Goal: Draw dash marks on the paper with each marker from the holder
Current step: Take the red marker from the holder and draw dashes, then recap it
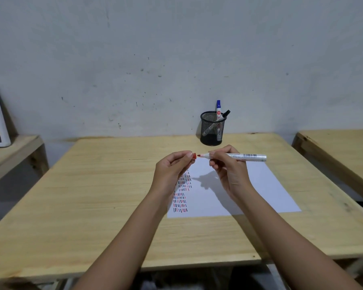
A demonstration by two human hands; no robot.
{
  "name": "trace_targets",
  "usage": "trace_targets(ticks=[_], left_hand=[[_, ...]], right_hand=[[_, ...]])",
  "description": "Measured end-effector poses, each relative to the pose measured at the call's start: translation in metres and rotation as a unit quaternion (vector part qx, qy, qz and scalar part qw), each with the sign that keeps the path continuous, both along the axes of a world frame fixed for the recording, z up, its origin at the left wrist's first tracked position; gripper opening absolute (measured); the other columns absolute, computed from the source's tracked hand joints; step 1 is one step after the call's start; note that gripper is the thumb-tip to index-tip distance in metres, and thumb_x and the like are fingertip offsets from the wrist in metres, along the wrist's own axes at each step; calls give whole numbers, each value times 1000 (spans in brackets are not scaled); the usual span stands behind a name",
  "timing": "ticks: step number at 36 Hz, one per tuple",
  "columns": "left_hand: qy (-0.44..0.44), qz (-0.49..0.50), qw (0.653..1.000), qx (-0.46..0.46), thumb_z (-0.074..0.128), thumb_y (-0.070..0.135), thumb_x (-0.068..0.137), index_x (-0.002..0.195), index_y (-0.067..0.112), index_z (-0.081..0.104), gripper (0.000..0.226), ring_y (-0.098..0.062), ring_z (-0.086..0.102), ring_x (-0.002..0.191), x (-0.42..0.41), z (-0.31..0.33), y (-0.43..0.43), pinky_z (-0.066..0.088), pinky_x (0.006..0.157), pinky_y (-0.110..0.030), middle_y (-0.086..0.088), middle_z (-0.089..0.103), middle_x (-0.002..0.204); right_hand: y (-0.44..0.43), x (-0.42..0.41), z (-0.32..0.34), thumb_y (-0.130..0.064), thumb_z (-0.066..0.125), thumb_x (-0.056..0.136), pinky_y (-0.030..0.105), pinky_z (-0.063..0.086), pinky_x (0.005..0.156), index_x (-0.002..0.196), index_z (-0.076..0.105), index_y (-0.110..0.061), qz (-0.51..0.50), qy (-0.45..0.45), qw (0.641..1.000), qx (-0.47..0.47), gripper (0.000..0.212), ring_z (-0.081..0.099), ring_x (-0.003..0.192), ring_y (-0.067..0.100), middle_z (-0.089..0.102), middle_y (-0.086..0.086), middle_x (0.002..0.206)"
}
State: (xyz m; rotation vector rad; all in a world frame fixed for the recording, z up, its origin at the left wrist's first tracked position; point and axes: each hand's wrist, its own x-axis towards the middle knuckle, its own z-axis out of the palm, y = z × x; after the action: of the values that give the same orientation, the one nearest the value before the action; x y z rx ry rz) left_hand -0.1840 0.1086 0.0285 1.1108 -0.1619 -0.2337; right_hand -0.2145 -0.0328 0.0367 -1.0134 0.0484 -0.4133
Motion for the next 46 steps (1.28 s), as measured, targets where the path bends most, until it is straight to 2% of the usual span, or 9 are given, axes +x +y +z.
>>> trace_targets(ticks=[8, 15, 20, 25, 29, 33, 36, 41, 46], left_hand=[[-22, -23, 999, 14, 68, 5, 79, 87, 8, 71, 9, -10, 70, 75, -3, 2, -3, 55, 74, -14, -2, 75, 75], [-39, -24, 999, 26, 70, 8, 76, 83, 13, 73, 9, -12, 70, 76, -3, 1, 0, 55, 76, -17, -4, 75, 77], [-43, -27, 998, 42, 72, 8, 76, 87, 11, 73, 11, -15, 70, 82, -2, 6, 8, 55, 80, -20, -7, 76, 82], [-64, -8, 997, 29, 67, 2, 78, 88, 6, 71, 12, -10, 69, 72, 7, 22, 20, 56, 78, -15, -2, 75, 74], [-87, 1, 996, 25, 66, 0, 78, 89, 5, 69, 13, -8, 71, 72, 13, 34, 28, 55, 75, -14, -1, 75, 73], [-139, 12, 987, 74, 71, 3, 76, 88, 8, 71, 14, -11, 71, 76, 17, 49, 19, 55, 82, -21, -3, 75, 76], [-181, 12, 976, 120, 74, 7, 74, 87, 12, 72, 14, -10, 69, 76, 21, 62, 9, 53, 88, -24, -7, 72, 80], [-237, -7, 956, 175, 75, 9, 75, 84, 16, 73, 12, -11, 68, 77, 36, 82, -13, 53, 84, -21, -2, 73, 76], [-287, -21, 931, 223, 72, 13, 79, 90, 14, 72, 12, -11, 69, 82, 66, 99, -33, 53, 87, -26, -2, 73, 84]], right_hand=[[8, 1, -1, 13, 60, 77, 14, 44, 46, 65, 52, -6, 38, 12, 999, -30, 24, 55, 46, 10, 64, 4, 57], [9, -1, -2, 12, 62, 76, 14, 45, 49, 67, 55, -7, 50, 6, 998, -31, 22, 55, 48, 9, 63, 5, 61], [6, -7, 2, 6, 65, 77, 13, 49, 57, 81, 62, -7, 90, 29, 994, -57, 13, 59, 55, 8, 66, 1, 66], [-11, -13, 14, 5, 61, 80, 12, 51, 58, 82, 66, -7, 59, 33, 998, -7, 14, 60, 55, 5, 64, -4, 57], [-23, -25, 19, 7, 65, 76, 16, 53, 64, 82, 69, -5, 63, 29, 985, -158, 14, 65, 61, 11, 68, -1, 62], [-24, -27, 27, 6, 72, 73, 18, 44, 52, 84, 69, -9, 48, 49, 933, -354, 19, 61, 58, 11, 68, -1, 63], [-25, -19, 33, -3, 75, 72, 23, 50, 63, 87, 69, -20, 14, 52, 892, -450, 24, 60, 65, 9, 65, 0, 73], [-32, -1, 44, -11, 73, 75, 24, 53, 74, 94, 68, -16, 5, 30, 862, -505, 20, 66, 76, 13, 71, -2, 84], [-46, 27, 61, -9, 72, 75, 15, 50, 67, 93, 66, -9, -3, 29, 848, -529, 19, 60, 66, 6, 68, 3, 82]])
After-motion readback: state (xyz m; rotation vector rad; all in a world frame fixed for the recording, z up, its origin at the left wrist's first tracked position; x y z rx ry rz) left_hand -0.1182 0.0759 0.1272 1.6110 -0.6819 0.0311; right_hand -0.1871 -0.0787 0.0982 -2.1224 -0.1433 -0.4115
